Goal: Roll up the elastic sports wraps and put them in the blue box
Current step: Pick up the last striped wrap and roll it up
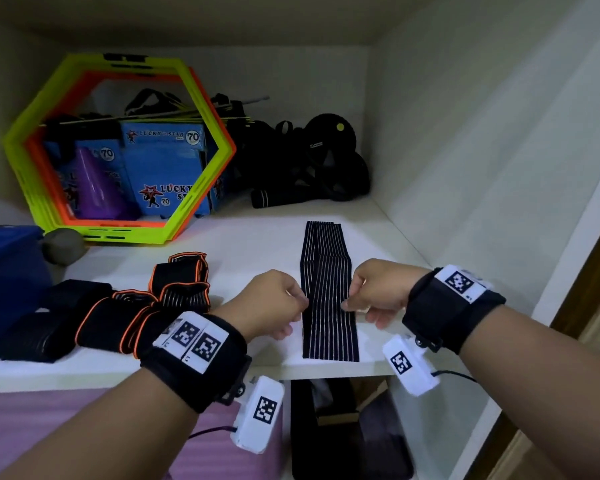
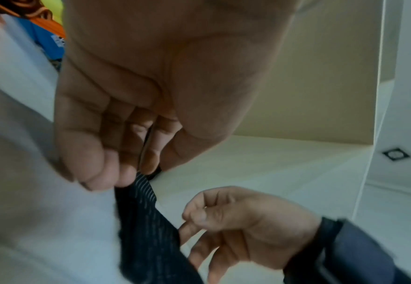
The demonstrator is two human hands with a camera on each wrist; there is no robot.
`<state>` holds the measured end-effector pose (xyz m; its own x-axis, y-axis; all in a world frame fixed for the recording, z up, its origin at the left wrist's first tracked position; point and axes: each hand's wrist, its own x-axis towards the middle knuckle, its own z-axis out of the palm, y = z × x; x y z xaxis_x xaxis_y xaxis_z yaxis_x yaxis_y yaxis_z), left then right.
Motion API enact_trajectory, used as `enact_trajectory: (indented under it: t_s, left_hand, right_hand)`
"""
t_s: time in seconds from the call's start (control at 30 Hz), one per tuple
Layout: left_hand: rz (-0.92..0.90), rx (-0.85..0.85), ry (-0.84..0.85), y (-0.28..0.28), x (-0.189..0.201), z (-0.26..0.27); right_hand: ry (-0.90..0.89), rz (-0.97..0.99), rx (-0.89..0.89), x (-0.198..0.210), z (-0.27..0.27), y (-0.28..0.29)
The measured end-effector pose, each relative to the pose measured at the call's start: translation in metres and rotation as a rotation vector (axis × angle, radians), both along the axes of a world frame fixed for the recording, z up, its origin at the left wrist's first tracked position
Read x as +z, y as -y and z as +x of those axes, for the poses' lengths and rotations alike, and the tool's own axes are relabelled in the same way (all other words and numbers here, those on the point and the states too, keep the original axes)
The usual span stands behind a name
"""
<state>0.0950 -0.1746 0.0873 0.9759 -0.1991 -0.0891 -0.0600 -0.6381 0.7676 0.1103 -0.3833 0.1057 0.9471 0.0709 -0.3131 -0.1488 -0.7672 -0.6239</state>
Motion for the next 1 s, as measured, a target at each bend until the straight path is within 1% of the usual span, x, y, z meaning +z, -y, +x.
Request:
enact_trajectory:
  t_s: [0.07, 0.13, 0.27, 0.4, 0.57, 0.67, 0.77, 0.8, 0.83, 0.87, 0.9, 0.97, 1.0]
  left_hand:
    - [0.14, -0.046, 0.162, 0.001, -0.005, 0.005]
    - [0.226, -0.095, 0.241, 0.003, -0.014, 0.007]
    - [0.209, -0.09, 0.294, 0.006, -0.036, 0.009]
    - [0.192, -0.043, 0.367, 0.006, -0.052, 0.006]
    - [0.095, -0.026, 0.382, 0.002, -0.056, 0.009]
    - [0.088, -0.032, 0.388, 0.001, -0.059, 0.01]
    - [0.077, -0.026, 0.393, 0.0, -0.064, 0.012]
    - [0.07, -0.024, 0.392, 0.0, -0.064, 0.012]
    - [0.064, -0.021, 0.39, 0.0, -0.064, 0.013]
    - [0.06, -0.022, 0.386, 0.0, -0.064, 0.013]
    - [0.054, -0.022, 0.383, 0.0, -0.062, 0.013]
    - [0.048, -0.019, 0.386, 0.0, -0.06, 0.013]
    - [0.049, -0.016, 0.385, 0.0, -0.06, 0.013]
  right_hand:
    - [-0.005, -0.03, -0.026, 0.007, 0.015, 0.004]
    - [-0.024, -0.011, -0.052, 0.011, 0.037, 0.007]
    - [-0.039, 0.001, -0.117, 0.025, 0.083, 0.013]
    - [0.016, -0.155, -0.096, 0.036, 0.131, 0.015]
    - [0.056, -0.362, 0.015, 0.039, 0.182, 0.006]
    - [0.095, -0.516, 0.106, 0.032, 0.222, 0.001]
    - [0.096, -0.584, 0.169, 0.019, 0.247, -0.009]
    - [0.08, -0.682, 0.135, 0.003, 0.29, -0.001]
    - [0.087, -0.721, 0.163, -0.022, 0.351, 0.013]
    - [0.07, -0.792, 0.176, -0.031, 0.375, 0.016]
    - [0.041, -0.836, 0.174, -0.021, 0.368, 0.01]
    - [0.028, -0.819, 0.179, -0.013, 0.347, 0.003]
    - [0.063, -0.79, 0.223, -0.02, 0.358, 0.005]
